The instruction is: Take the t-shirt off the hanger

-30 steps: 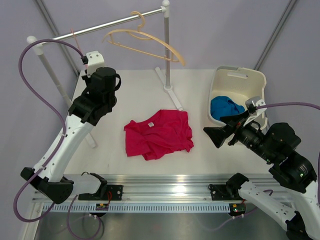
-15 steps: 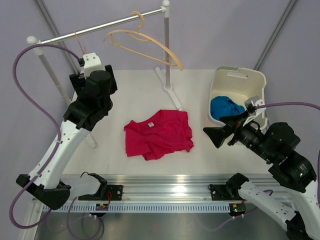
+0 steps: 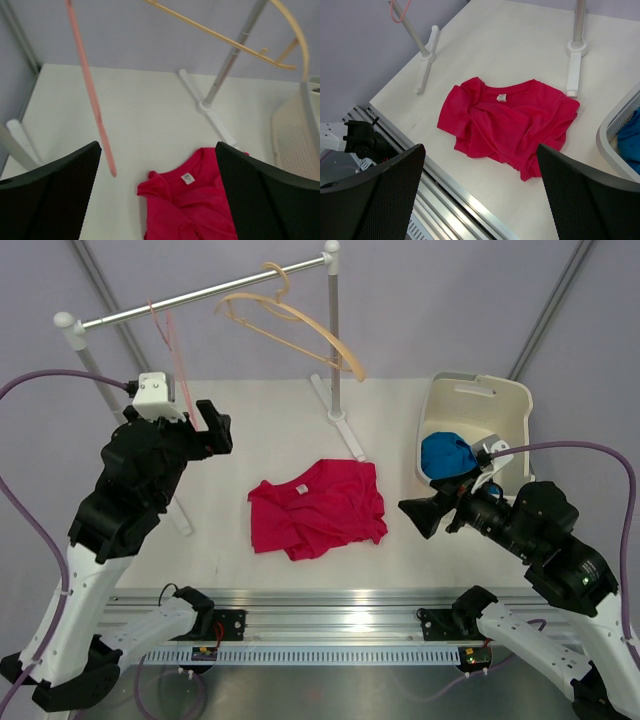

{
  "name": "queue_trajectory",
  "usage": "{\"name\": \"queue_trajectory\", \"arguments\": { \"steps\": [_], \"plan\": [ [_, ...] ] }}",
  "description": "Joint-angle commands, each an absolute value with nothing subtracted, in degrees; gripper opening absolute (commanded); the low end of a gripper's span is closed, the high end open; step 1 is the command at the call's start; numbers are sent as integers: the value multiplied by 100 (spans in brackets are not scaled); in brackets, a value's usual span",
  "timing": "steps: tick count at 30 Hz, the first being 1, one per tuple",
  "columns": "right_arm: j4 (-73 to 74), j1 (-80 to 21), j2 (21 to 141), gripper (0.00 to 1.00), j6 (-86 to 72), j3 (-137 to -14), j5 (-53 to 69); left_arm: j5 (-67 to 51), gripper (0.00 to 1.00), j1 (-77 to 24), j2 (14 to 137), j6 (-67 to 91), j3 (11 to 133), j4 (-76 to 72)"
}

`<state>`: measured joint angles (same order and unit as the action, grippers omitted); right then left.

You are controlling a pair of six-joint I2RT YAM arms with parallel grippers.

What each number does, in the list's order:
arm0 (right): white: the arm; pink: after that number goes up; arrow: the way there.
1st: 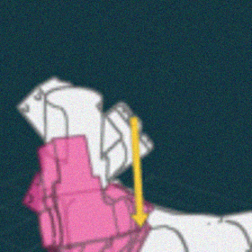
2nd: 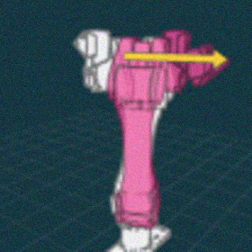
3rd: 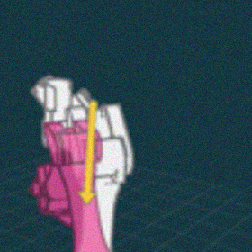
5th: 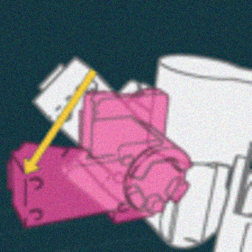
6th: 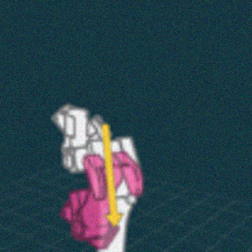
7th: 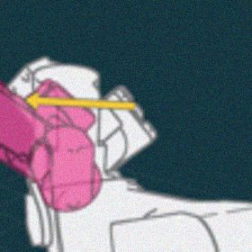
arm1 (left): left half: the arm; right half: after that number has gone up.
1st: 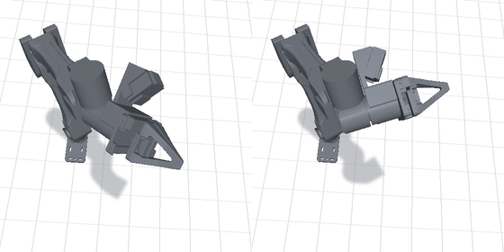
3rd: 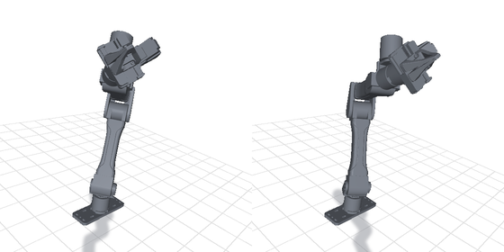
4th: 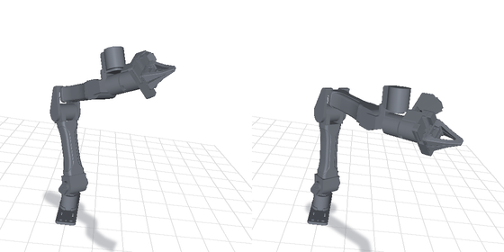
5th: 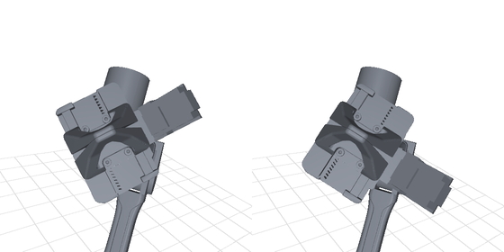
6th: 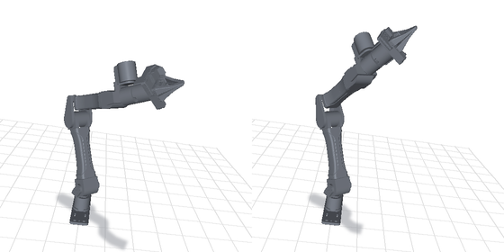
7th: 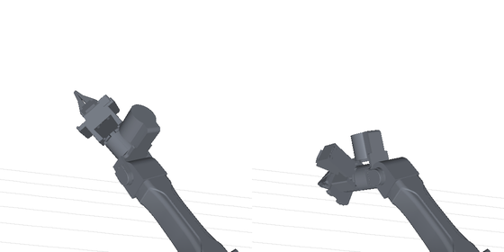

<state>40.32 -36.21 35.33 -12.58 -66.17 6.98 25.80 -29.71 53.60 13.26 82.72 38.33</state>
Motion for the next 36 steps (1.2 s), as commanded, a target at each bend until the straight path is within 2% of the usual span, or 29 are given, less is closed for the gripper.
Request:
{"name": "queue_trajectory", "arguments": {
  "steps": [1,4,8,13,15,18,25,36],
  "plan": [
    [3850,-3586,3577,100,-1239,-6460,861,925,99,-2979,5265,1494,8051,3902],
    [3744,-3586,3604,99,-1257,-6302,835,607,99,-3381,5466,1538,7885,3964],
    [3656,-3586,3621,99,-1292,-6153,817,1272,99,-4182,5853,1512,7709,3955],
    [3647,-3586,3481,100,-1309,-6056,677,1538,99,-4833,6477,1643,7270,3632],
    [3656,-3586,3314,99,-1310,-6047,616,1477,99,-4869,6774,1748,6604,3193],
    [3683,-3586,3182,99,-1301,-6056,475,1441,99,-4869,7293,1801,6356,2822],
    [3814,-3577,2971,99,-1257,-6021,308,1389,99,-4869,9191,1837,6574,2409],
    [3744,-3586,2883,100,-1292,-5986,369,1389,98,-4896,10555,2118,6680,2162]
  ]
}}
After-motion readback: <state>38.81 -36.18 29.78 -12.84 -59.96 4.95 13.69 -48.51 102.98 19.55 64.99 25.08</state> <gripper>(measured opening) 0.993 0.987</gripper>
